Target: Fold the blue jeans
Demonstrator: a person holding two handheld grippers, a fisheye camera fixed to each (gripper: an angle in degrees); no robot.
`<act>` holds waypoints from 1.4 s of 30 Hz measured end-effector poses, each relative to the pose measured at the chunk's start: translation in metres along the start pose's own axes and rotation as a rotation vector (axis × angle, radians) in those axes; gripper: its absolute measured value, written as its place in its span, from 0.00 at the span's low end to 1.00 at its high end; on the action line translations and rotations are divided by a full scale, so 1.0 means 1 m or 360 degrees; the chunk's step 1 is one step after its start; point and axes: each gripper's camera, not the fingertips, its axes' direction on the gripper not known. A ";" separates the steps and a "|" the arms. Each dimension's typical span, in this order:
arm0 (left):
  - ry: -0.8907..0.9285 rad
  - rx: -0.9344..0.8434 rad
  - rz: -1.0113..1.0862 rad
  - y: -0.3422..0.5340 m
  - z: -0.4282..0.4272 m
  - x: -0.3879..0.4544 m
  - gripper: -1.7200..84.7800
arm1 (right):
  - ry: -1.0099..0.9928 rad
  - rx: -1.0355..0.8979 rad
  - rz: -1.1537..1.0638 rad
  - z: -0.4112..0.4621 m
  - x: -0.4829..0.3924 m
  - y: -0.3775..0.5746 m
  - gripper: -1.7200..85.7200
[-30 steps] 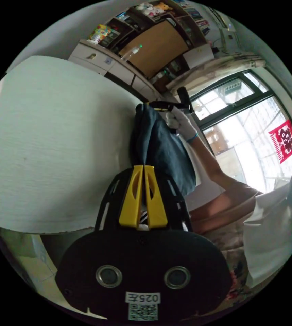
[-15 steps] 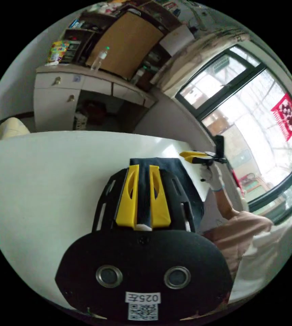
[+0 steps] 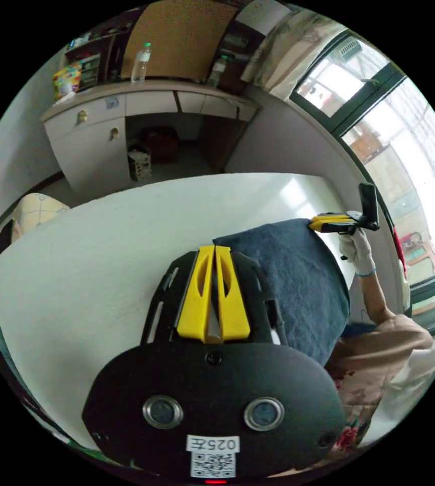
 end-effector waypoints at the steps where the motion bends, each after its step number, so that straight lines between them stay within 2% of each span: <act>1: -0.0129 0.0058 -0.0019 0.013 -0.016 0.006 0.01 | -0.0002 0.0087 -0.0017 -0.014 0.000 0.006 0.07; 3: -0.0062 0.0175 -0.0020 0.044 -0.043 0.019 0.01 | 0.0021 0.0238 -0.0089 -0.035 -0.006 0.014 0.09; 5: 0.0173 0.0238 0.0048 0.095 -0.059 0.047 0.02 | -0.0004 0.0256 -0.0196 -0.041 -0.018 0.008 0.19; 7: 0.0193 0.0241 0.0024 0.132 -0.054 0.070 0.04 | -0.0038 0.0169 -0.0304 -0.030 -0.025 -0.006 0.24; 9: 0.0184 0.0230 -0.0046 0.165 -0.044 0.089 0.05 | -0.0046 -0.0002 -0.0371 -0.007 -0.026 -0.026 0.26; 12: 0.0169 0.0320 -0.0215 0.209 -0.032 0.105 0.05 | -0.0203 -0.0430 -0.0406 0.047 -0.015 -0.053 0.22; 14: -0.0010 0.0373 -0.0212 0.223 -0.027 0.108 0.03 | -0.0111 -0.0473 -0.0434 0.056 -0.007 -0.052 0.14; 18: -0.0105 0.0316 -0.0171 0.205 -0.022 0.090 0.00 | -0.0147 -0.0465 -0.0358 0.042 0.007 -0.018 0.08; 21: -0.0249 0.0328 -0.0148 0.180 -0.022 0.065 0.01 | -0.0112 -0.0362 -0.0275 0.022 0.002 0.050 0.08; 24: -0.0107 0.0363 -0.0214 0.161 -0.023 0.037 0.01 | -0.0099 -0.0154 -0.0112 0.008 -0.014 0.135 0.08; 27: -0.0021 0.0465 -0.0315 0.177 -0.039 0.024 0.03 | -0.0045 0.0126 0.0087 0.004 -0.036 0.213 0.08; 29: 0.0401 0.0482 -0.0360 0.214 -0.042 0.017 0.07 | -0.0011 0.0352 0.0243 0.009 -0.054 0.263 0.08; 32: 0.0956 0.0418 -0.0444 0.271 -0.026 0.010 0.11 | -0.0003 0.0506 0.0406 0.024 -0.069 0.298 0.08; 34: 0.1074 0.0444 -0.0606 0.302 -0.019 0.004 0.12 | -0.0016 0.0532 0.0461 0.032 -0.076 0.311 0.08; 37: 0.1154 0.0536 -0.0759 0.328 -0.017 -0.008 0.12 | -0.0051 0.0548 0.0492 0.042 -0.077 0.327 0.08; 42: 0.0976 0.0478 -0.0776 0.334 -0.023 -0.030 0.15 | -0.0289 0.0668 0.0511 0.052 -0.051 0.349 0.09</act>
